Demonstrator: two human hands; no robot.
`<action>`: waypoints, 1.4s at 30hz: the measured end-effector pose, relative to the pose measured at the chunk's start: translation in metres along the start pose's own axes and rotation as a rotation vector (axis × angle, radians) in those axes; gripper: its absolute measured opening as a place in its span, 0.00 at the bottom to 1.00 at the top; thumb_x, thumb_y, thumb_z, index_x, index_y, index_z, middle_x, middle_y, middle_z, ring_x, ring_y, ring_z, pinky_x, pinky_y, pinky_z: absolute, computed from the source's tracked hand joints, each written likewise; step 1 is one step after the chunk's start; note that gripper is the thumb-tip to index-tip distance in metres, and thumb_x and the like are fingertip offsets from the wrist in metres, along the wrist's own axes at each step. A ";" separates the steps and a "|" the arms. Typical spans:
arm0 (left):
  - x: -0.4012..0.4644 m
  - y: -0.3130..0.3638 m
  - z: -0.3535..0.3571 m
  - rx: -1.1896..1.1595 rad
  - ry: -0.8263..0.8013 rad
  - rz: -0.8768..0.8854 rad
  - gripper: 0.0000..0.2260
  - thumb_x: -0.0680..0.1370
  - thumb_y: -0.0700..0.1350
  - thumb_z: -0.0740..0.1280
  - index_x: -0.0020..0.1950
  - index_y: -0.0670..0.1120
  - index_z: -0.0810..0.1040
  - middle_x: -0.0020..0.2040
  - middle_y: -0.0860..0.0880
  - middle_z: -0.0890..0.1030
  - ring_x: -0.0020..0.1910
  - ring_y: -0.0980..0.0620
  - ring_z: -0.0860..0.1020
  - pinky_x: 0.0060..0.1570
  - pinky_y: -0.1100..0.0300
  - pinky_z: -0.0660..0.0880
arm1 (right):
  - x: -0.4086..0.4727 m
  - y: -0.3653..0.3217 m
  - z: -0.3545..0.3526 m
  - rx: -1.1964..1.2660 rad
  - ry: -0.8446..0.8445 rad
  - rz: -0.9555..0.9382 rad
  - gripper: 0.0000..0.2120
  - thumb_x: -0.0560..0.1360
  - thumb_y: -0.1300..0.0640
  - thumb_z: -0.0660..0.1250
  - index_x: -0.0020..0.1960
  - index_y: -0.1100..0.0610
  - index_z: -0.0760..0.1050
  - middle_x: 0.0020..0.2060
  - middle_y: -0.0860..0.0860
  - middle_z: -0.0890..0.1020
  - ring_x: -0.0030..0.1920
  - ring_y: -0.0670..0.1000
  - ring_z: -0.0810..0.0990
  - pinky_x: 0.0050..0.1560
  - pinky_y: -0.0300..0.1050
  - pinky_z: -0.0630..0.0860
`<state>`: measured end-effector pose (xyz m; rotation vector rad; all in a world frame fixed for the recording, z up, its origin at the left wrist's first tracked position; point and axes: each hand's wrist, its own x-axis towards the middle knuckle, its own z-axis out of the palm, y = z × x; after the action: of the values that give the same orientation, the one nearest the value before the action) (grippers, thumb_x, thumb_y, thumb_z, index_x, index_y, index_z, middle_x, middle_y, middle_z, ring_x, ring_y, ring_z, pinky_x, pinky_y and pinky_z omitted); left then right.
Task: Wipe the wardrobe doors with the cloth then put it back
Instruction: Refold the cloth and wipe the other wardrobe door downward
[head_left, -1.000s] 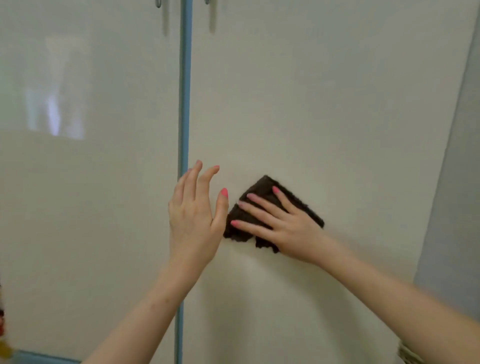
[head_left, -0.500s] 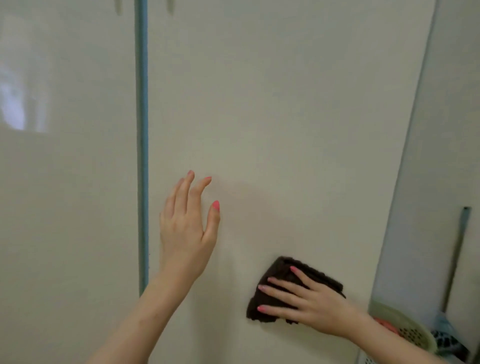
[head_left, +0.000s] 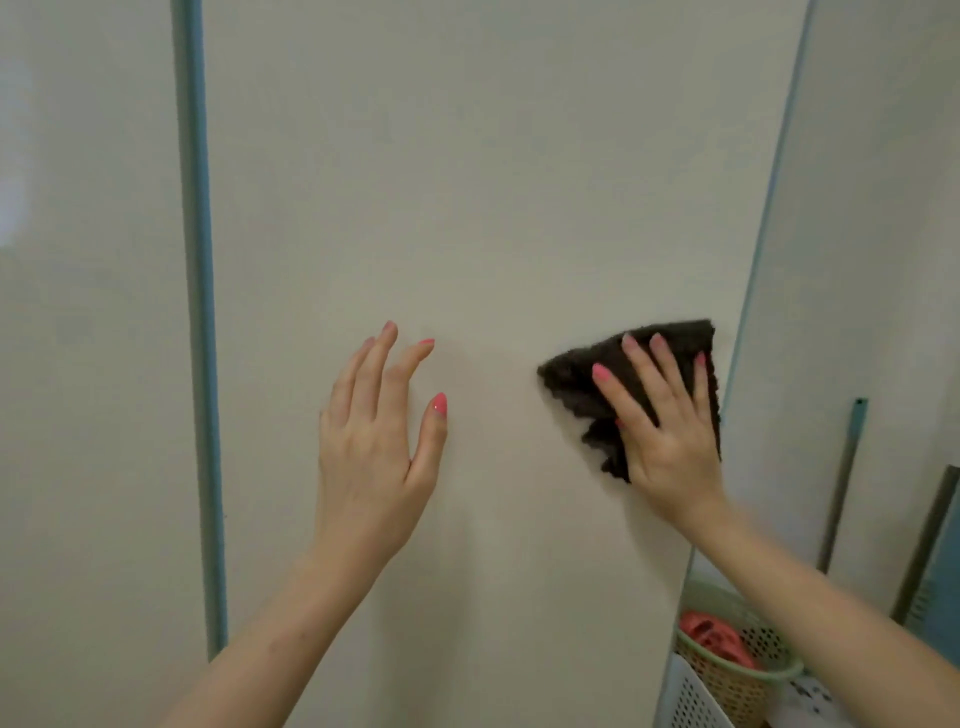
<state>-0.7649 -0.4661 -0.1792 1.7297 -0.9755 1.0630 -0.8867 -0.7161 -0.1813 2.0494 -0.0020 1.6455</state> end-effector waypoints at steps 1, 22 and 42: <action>-0.004 -0.002 0.001 -0.005 -0.004 -0.006 0.20 0.78 0.52 0.54 0.69 0.50 0.66 0.73 0.48 0.65 0.73 0.48 0.60 0.68 0.62 0.52 | -0.030 -0.007 0.002 -0.016 -0.043 -0.046 0.25 0.79 0.64 0.55 0.74 0.50 0.60 0.75 0.56 0.60 0.76 0.58 0.55 0.73 0.65 0.50; -0.043 -0.015 0.000 0.057 -0.033 0.003 0.22 0.78 0.52 0.55 0.71 0.50 0.62 0.76 0.44 0.56 0.73 0.47 0.58 0.66 0.56 0.57 | -0.113 -0.033 0.011 -0.054 -0.150 -0.156 0.22 0.82 0.56 0.52 0.75 0.49 0.57 0.77 0.55 0.54 0.77 0.58 0.53 0.73 0.64 0.49; -0.057 -0.022 -0.002 0.079 -0.073 -0.002 0.23 0.78 0.52 0.54 0.72 0.47 0.63 0.75 0.44 0.59 0.73 0.44 0.60 0.70 0.58 0.52 | -0.021 -0.098 0.030 0.051 -0.027 0.065 0.20 0.83 0.51 0.50 0.73 0.55 0.63 0.71 0.61 0.65 0.74 0.62 0.59 0.73 0.65 0.51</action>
<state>-0.7641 -0.4474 -0.2375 1.8442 -0.9883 1.0558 -0.8348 -0.6485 -0.2422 2.1301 -0.0372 1.6732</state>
